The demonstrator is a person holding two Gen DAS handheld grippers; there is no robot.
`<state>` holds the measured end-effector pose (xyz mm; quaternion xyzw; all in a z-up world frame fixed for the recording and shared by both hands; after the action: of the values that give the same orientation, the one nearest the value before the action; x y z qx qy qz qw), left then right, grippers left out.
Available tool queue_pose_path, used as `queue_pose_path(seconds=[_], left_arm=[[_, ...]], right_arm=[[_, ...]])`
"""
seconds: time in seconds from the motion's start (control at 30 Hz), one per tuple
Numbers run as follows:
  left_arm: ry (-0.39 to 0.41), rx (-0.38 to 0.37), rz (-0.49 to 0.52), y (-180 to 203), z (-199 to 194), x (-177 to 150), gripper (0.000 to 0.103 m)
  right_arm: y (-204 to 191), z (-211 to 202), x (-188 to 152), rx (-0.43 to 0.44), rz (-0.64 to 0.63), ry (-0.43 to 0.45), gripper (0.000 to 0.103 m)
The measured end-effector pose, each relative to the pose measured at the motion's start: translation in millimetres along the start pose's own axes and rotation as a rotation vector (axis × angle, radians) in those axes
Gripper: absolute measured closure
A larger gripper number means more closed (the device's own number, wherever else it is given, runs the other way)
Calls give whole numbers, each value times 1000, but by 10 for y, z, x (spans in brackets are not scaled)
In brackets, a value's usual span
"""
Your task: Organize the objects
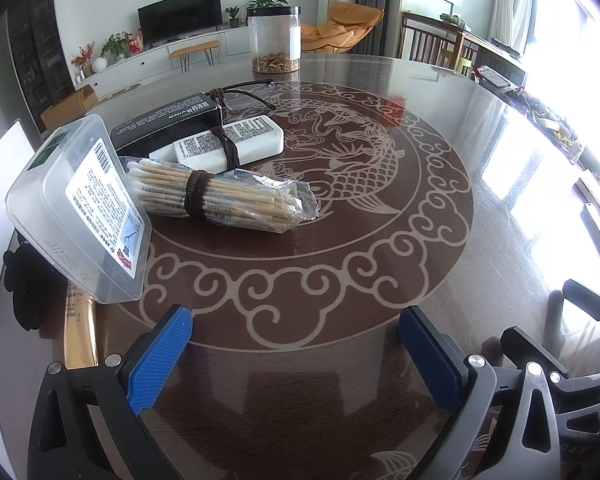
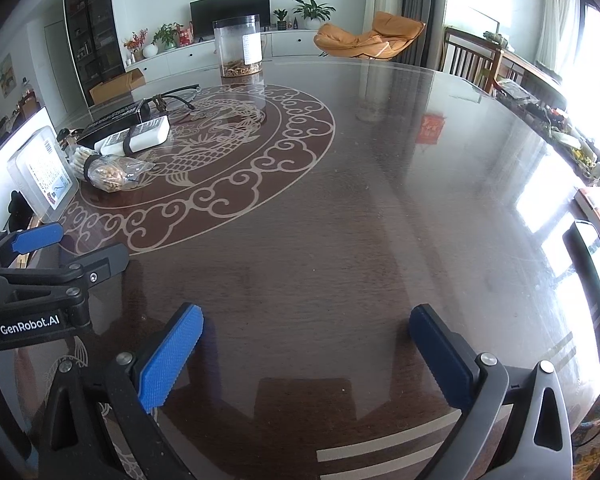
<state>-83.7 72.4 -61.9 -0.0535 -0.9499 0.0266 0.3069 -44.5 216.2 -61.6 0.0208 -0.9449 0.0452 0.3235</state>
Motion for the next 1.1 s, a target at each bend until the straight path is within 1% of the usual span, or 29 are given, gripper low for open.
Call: queue_pose_path(seconds=[1.1], left_arm=[[0, 0, 0, -2, -5, 1, 0]], right_arm=[[-17, -11, -5, 6, -8, 3, 0]])
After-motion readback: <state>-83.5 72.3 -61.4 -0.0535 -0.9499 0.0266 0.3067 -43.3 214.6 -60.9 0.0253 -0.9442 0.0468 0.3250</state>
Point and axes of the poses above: each gripper's, at about its wrist camera, not at the fingertips, and z roughly the way its jaws point, y to its right, x to its top, the point moved 1 cm from there along z, roughly the way its jaws point, and after that the axes turned 6 degrees about x, right-handed, at the moved point
